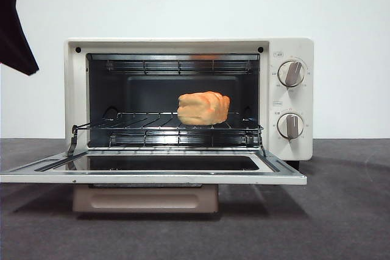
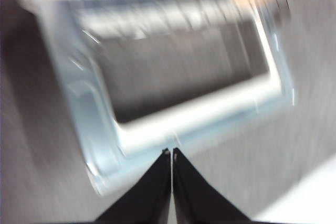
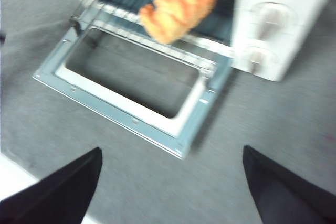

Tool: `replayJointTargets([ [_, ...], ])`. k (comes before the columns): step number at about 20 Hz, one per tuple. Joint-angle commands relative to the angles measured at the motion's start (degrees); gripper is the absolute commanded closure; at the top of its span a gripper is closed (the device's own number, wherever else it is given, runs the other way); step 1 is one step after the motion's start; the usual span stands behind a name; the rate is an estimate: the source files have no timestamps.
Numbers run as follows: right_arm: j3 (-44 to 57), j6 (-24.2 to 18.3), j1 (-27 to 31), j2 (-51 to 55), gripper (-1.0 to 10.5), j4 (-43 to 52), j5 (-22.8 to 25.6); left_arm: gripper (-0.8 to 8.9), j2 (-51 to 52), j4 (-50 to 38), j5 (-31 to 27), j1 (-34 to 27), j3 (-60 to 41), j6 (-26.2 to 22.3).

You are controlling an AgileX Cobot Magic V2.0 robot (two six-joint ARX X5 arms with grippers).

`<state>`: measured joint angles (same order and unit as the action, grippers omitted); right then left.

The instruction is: The left arm flap open the oven, the right arm pick bread and place it into oven, the left arm flap close the oven

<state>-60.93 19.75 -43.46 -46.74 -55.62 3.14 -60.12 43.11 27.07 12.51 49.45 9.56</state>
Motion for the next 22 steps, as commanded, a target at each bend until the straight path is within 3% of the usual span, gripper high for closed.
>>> replayJointTargets([
  [1, -1.03, -0.66, -0.44, 2.95, 5.2, -2.67, 1.33, 8.04, -4.31, -3.21, 4.28, -6.54, -0.09, 0.79],
  [4, -1.03, -0.2, -0.44, 7.34, 5.2, -6.34, 1.46, 8.04, -8.87, -6.91, 4.74, -10.78, -3.8, 4.48],
  [10, -1.03, 0.85, -0.42, 13.57, 5.2, -7.45, 3.52, 8.04, -11.61, -14.64, 5.9, -11.67, -16.52, 10.73],
  [13, -1.03, 0.83, -0.44, 14.03, 5.2, -7.48, 4.44, 8.04, -12.24, -16.39, 6.62, -11.63, -19.37, 11.28],
  [16, -1.03, 0.79, -0.44, 13.92, 5.2, -6.95, 4.72, 8.04, -14.08, -17.7, 10.95, -11.37, -20.15, 11.21],
  [22, -1.01, 0.83, -0.44, 13.92, 5.2, -6.8, 4.83, 8.04, -14.99, -20.22, 12.07, -11.39, -20.15, 12.74],
])
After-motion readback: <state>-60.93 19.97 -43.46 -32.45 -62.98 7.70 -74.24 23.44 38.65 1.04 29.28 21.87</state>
